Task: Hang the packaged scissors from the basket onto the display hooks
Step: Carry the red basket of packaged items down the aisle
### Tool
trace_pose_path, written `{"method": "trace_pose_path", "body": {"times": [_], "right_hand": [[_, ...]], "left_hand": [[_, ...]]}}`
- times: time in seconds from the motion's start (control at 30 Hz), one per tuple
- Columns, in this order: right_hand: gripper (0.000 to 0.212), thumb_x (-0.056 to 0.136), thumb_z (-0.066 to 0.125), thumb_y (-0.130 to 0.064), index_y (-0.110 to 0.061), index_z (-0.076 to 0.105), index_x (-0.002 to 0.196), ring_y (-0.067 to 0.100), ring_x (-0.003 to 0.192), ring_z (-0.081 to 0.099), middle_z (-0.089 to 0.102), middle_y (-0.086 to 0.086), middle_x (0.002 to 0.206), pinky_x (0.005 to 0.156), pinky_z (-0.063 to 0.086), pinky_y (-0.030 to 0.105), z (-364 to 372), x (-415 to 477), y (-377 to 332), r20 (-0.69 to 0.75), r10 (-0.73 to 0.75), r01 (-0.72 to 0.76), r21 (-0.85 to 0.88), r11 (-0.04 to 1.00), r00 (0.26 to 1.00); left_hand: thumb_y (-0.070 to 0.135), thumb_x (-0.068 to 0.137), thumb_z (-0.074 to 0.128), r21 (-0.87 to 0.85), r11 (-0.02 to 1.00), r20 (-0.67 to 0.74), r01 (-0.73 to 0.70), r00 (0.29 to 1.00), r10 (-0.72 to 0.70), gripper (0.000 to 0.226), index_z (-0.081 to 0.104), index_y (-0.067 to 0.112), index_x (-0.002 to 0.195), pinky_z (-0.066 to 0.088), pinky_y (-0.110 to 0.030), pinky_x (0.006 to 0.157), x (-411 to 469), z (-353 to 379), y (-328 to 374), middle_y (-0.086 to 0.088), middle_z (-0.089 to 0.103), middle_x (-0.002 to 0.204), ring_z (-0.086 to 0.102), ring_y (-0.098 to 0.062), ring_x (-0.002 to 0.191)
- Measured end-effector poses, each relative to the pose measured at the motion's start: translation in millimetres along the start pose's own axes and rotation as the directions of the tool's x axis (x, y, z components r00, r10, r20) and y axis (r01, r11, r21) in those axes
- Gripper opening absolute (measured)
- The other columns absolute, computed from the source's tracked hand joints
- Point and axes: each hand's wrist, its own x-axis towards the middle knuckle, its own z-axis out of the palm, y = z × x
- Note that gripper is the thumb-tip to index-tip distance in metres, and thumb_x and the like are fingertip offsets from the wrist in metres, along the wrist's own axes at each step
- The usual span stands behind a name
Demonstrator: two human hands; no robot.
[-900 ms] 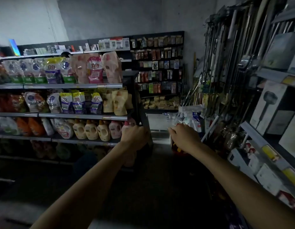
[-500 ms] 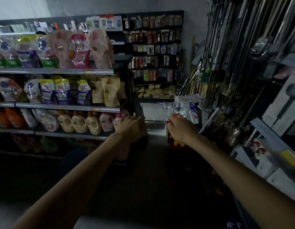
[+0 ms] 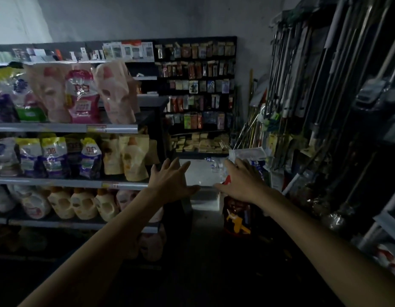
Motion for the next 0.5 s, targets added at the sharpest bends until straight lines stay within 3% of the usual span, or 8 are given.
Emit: {"method": "trace_pose_path", "body": {"times": [0.17, 0.3, 0.5], "right_hand": [[0.110, 0.082, 0.056, -0.078, -0.030, -0.003, 0.162, 0.036, 0.156, 0.004, -0.006, 0.007, 0.170, 0.120, 0.020, 0.055, -12.4, 92.7, 28.7, 0.012, -0.011, 0.012, -0.004, 1.000, 1.000], [0.110, 0.083, 0.056, -0.078, -0.028, -0.003, 0.162, 0.036, 0.156, -0.003, -0.008, 0.008, 0.170, 0.122, 0.013, 0.053, -27.1, 167.3, 58.8, -0.003, -0.043, 0.043, -0.022, 0.999, 0.999], [0.110, 0.083, 0.056, -0.078, -0.027, -0.001, 0.162, 0.039, 0.155, -0.001, -0.007, 0.012, 0.170, 0.123, 0.015, 0.055, -61.0, 265.5, 102.3, -0.011, -0.060, 0.060, -0.041, 0.997, 0.998]], "left_hand": [[0.081, 0.084, 0.046, -0.002, 1.000, 0.041, 0.026, 0.999, -0.026, 0.099, 0.005, 0.035, 0.162, 0.016, -0.066, 0.120, 85.4, -7.2, -1.2, -0.004, 0.001, 0.170, 0.003, -0.034, 0.156], [0.083, 0.083, 0.046, 0.006, 0.997, 0.018, 0.072, 0.997, -0.072, 0.100, 0.006, 0.035, 0.161, 0.015, -0.066, 0.120, 166.3, -10.5, 3.4, -0.002, 0.001, 0.171, 0.003, -0.033, 0.156], [0.090, 0.079, 0.040, 0.015, 0.997, -0.058, 0.069, 0.996, -0.068, 0.099, 0.008, 0.042, 0.159, 0.014, -0.067, 0.119, 284.2, -17.9, 3.5, -0.001, 0.003, 0.170, 0.006, -0.033, 0.155]]}}
